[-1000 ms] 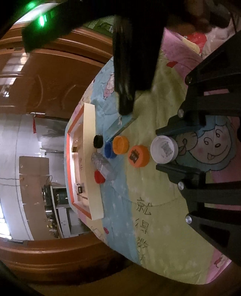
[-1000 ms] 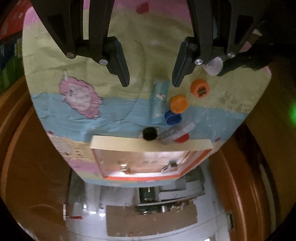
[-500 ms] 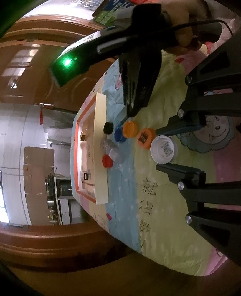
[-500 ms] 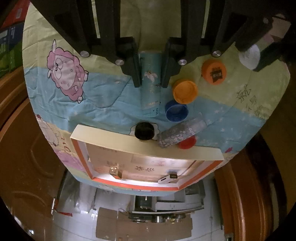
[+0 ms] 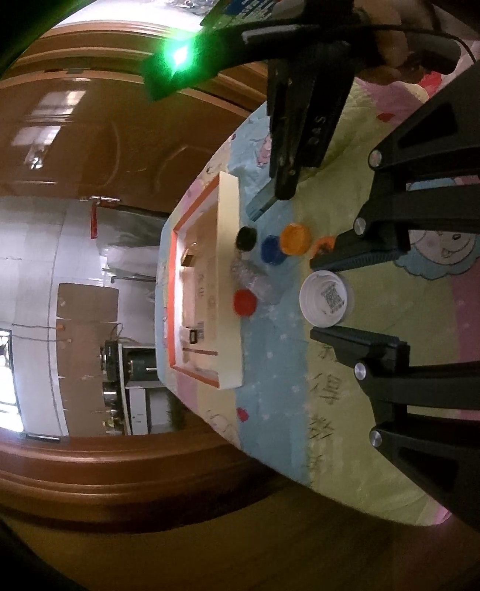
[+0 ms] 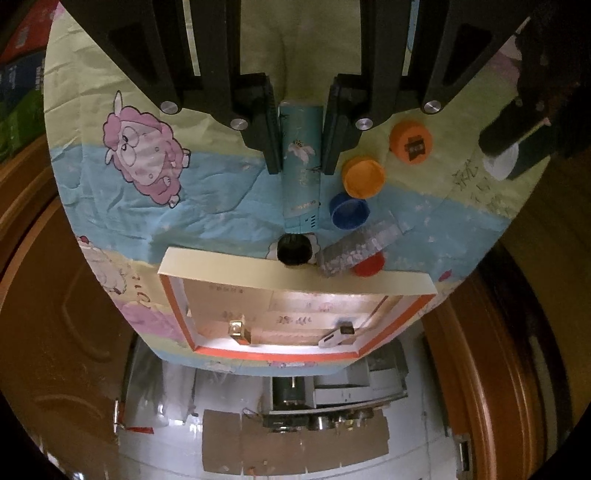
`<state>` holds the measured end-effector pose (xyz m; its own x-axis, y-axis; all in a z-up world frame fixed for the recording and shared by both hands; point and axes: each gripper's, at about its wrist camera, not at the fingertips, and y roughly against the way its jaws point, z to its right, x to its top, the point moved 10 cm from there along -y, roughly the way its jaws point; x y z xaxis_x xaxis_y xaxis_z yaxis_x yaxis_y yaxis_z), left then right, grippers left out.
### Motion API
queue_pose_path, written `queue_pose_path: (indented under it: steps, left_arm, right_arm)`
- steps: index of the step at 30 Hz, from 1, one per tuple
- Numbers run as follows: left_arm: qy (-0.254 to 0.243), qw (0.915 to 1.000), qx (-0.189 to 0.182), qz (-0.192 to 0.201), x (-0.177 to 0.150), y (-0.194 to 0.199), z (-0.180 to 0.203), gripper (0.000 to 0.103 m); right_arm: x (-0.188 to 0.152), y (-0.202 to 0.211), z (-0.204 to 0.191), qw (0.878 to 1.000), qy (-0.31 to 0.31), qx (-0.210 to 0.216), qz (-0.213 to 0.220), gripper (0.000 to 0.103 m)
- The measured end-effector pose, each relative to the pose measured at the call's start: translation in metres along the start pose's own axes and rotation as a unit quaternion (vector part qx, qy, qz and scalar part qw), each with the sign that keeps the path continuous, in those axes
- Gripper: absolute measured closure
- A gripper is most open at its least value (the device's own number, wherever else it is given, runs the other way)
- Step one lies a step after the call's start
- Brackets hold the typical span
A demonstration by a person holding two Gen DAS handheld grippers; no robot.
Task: Organize rigid objects
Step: 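Carry white cap with left tool and blue lighter with right tool into tray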
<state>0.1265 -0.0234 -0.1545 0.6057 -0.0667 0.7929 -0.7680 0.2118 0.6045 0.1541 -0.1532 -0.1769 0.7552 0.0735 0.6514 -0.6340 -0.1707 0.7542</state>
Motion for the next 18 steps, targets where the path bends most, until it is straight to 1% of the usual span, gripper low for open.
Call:
queue_pose_path:
  steps: [5, 8, 13, 18]
  left_arm:
    - [-0.008, 0.9999, -0.003, 0.009, 0.024, -0.002, -0.001, 0.073]
    - [-0.012, 0.9998, -0.002, 0.017, 0.046, -0.005, -0.004, 0.073]
    - [-0.028, 0.9993, 0.011, 0.021, 0.079, -0.015, -0.011, 0.073]
    - [-0.037, 0.9989, 0.014, 0.023, 0.111, -0.027, -0.016, 0.073]
  right_arm:
    - [0.010, 0.009, 0.000, 1.000, -0.001, 0.005, 0.012, 0.081]
    - [0.019, 0.015, 0.001, 1.000, 0.002, 0.003, 0.022, 0.081]
    - [0.044, 0.027, 0.007, 0.999, 0.000, 0.001, 0.041, 0.081]
    - [0.072, 0.037, 0.015, 0.998, -0.006, 0.000, 0.055, 0.081]
